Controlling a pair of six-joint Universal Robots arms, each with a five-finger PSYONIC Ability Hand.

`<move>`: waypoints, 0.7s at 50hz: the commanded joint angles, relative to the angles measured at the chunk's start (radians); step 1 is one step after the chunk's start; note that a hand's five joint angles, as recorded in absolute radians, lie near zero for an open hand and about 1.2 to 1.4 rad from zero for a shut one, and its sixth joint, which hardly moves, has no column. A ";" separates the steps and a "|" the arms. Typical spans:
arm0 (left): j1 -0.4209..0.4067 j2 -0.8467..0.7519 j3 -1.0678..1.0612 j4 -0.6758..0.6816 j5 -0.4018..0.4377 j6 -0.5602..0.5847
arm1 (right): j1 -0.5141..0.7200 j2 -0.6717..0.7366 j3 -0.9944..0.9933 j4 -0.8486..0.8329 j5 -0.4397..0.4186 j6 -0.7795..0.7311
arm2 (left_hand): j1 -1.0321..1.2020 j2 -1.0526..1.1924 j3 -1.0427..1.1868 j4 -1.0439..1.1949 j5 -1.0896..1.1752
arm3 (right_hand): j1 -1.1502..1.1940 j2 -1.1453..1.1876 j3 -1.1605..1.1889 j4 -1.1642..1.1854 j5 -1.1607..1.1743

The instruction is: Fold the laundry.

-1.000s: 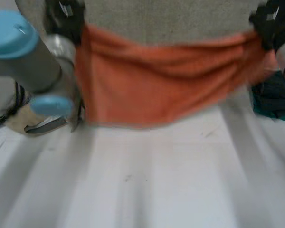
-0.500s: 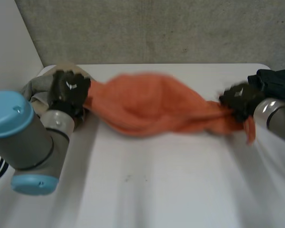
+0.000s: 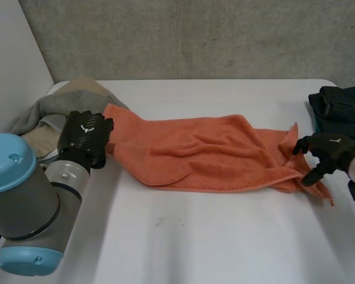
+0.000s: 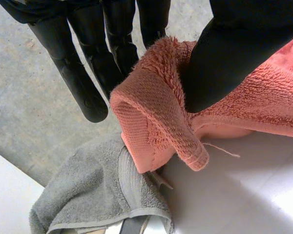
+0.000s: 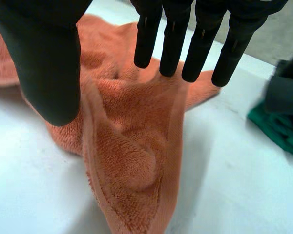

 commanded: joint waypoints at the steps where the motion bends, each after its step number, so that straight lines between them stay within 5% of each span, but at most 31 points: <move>1: -0.001 0.002 -0.004 0.000 0.001 -0.011 | -0.076 -0.130 0.111 0.008 -0.039 0.032 | 0.255 0.197 0.201 0.196 0.248 | 0.002 0.022 0.022 0.027 0.050; 17: -0.002 0.000 -0.012 -0.002 0.001 -0.020 | -0.100 -0.167 0.310 -0.090 -0.048 0.035 | 0.255 0.197 0.201 0.196 0.248 | 0.149 0.169 0.169 0.174 0.197; 27: -0.004 -0.006 -0.010 -0.002 0.004 -0.032 | -0.088 -0.017 0.263 -0.237 -0.027 0.036 | 0.255 0.197 0.201 0.196 0.248 | 0.275 0.295 0.295 0.300 0.323; 35: -0.005 0.009 -0.009 -0.003 -0.001 -0.034 | -0.039 0.060 0.188 -0.257 0.033 0.033 | 0.255 0.197 0.201 0.196 0.248 | 0.856 0.875 0.875 0.880 0.904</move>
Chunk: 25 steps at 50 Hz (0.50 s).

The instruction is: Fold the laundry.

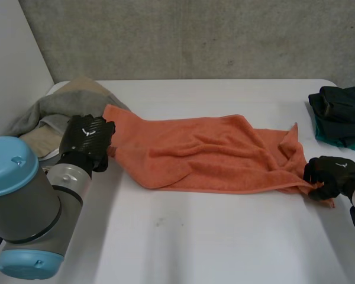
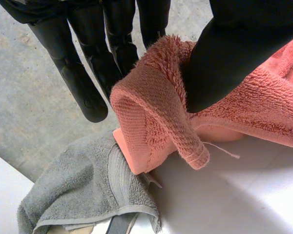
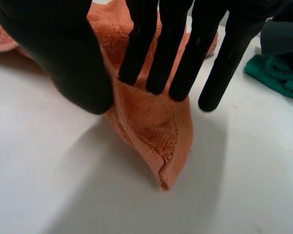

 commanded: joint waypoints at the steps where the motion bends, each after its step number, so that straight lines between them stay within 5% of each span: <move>1: 0.001 0.023 0.001 -0.003 -0.003 -0.001 | 0.032 0.047 -0.064 -0.006 0.057 -0.002 | 0.255 0.197 0.201 0.196 0.248 | 0.433 0.427 0.431 0.432 0.438; 5: 0.005 0.094 0.005 -0.023 -0.003 0.002 | 0.026 0.026 -0.078 -0.001 0.074 -0.021 | 0.255 0.197 0.201 0.196 0.248 | 0.433 0.427 0.431 0.432 0.438; 13: 0.054 0.311 0.053 -0.132 0.000 0.010 | -0.020 -0.372 -0.214 0.254 0.058 -0.268 | 0.255 0.197 0.201 0.196 0.248 | 0.433 0.427 0.431 0.432 0.438; 25: 0.102 0.422 0.246 -0.552 0.085 0.032 | -0.089 -0.560 -0.397 0.649 0.075 -0.685 | 0.255 0.197 0.201 0.196 0.248 | 0.433 0.427 0.431 0.432 0.438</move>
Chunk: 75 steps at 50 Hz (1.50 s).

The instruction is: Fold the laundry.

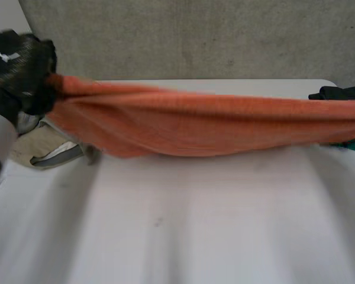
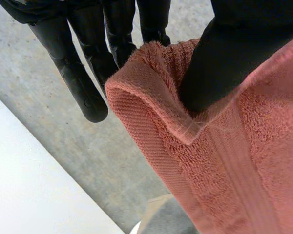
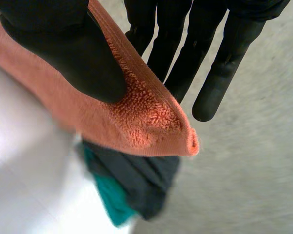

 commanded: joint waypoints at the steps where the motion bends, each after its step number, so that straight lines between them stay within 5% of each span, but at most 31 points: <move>1: 0.007 -0.006 0.099 -0.260 0.087 0.021 | -0.013 -0.055 -0.061 0.164 0.012 -0.169 | 0.255 0.197 0.201 0.196 0.248 | 0.295 0.218 0.207 0.197 0.218; 7: 0.009 -0.179 0.113 -0.254 0.112 0.093 | 0.050 0.076 -0.053 0.155 0.012 -0.173 | 0.255 0.197 0.201 0.196 0.248 | 0.295 0.218 0.207 0.197 0.218; 11: 0.009 -0.363 0.171 -0.210 0.098 0.126 | 0.167 0.256 -0.092 0.129 0.095 -0.166 | 0.255 0.197 0.201 0.196 0.248 | 0.295 0.218 0.207 0.197 0.218; 18: 0.005 -0.706 0.499 -0.138 -0.027 0.162 | 0.204 0.474 -0.217 -0.045 0.225 -0.169 | 0.255 0.197 0.201 0.196 0.248 | 0.295 0.218 0.207 0.197 0.218; 22: -0.007 -0.815 0.755 -0.054 -0.049 0.230 | 0.242 0.563 -0.379 -0.277 0.233 -0.162 | 0.255 0.197 0.201 0.196 0.248 | 0.295 0.218 0.207 0.197 0.218; 27: -0.005 -0.887 1.064 0.243 -0.049 0.301 | 0.263 0.577 -0.492 -0.701 0.227 -0.128 | 0.255 0.197 0.201 0.196 0.248 | 0.295 0.218 0.207 0.197 0.218; 33: -0.008 -0.887 1.138 0.444 -0.049 0.304 | 0.271 0.560 -0.507 -1.010 0.174 -0.061 | 0.255 0.197 0.201 0.196 0.248 | 0.295 0.218 0.207 0.197 0.218; 47: -0.004 -0.796 0.666 0.427 -0.048 0.172 | 0.297 0.583 -0.377 -0.901 0.153 0.067 | 0.255 0.197 0.201 0.196 0.248 | 0.295 0.218 0.207 0.197 0.218; 61: -0.014 -0.873 0.356 0.410 -0.049 0.152 | 0.293 0.786 -0.178 -0.719 0.104 0.085 | 0.255 0.197 0.201 0.196 0.248 | 0.295 0.218 0.207 0.197 0.218; 65: -0.008 -0.849 0.242 0.360 -0.048 0.153 | 0.291 0.757 -0.136 -0.604 0.101 0.076 | 0.255 0.197 0.201 0.196 0.248 | 0.295 0.218 0.207 0.197 0.218; 75: 0.002 -0.462 -0.132 0.146 -0.041 0.163 | 0.187 0.475 0.063 -0.156 0.103 -0.086 | 0.255 0.197 0.201 0.196 0.248 | 0.295 0.218 0.207 0.197 0.218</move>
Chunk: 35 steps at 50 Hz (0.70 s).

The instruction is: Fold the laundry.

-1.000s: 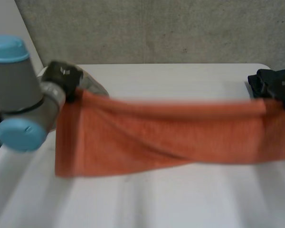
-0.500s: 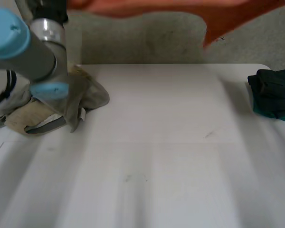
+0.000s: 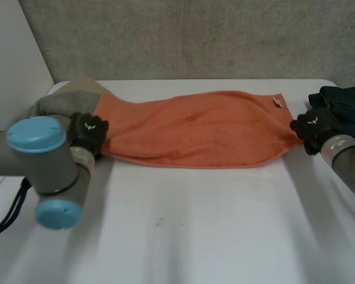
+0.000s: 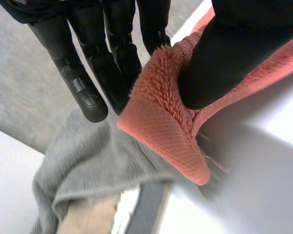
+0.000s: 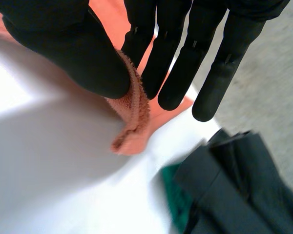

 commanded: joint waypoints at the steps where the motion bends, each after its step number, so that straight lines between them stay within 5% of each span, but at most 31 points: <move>1: 0.006 0.310 -0.278 -0.169 0.004 0.009 | -0.100 -0.225 0.161 0.349 0.005 -0.161 | 0.255 0.196 0.201 0.192 0.235 | 0.295 0.215 0.203 0.196 0.187; 12: -0.005 0.552 -0.507 -0.405 0.044 0.008 | -0.336 -0.493 0.425 0.589 0.014 -0.554 | 0.255 0.196 0.201 0.192 0.235 | 0.295 0.215 0.203 0.196 0.187; 19: -0.003 0.538 -0.478 -0.402 0.073 0.006 | -0.324 -0.483 0.413 0.480 -0.035 -0.475 | 0.255 0.196 0.201 0.192 0.235 | 0.295 0.215 0.203 0.196 0.187; 27: -0.003 0.369 -0.353 -0.225 0.042 -0.002 | -0.114 -0.221 0.284 0.106 -0.037 -0.320 | 0.255 0.196 0.201 0.192 0.235 | 0.295 0.215 0.203 0.196 0.187; 35: -0.005 0.188 -0.199 -0.093 -0.091 -0.006 | -0.028 -0.010 0.118 -0.114 -0.008 -0.307 | 0.255 0.196 0.201 0.192 0.235 | 0.295 0.215 0.203 0.196 0.187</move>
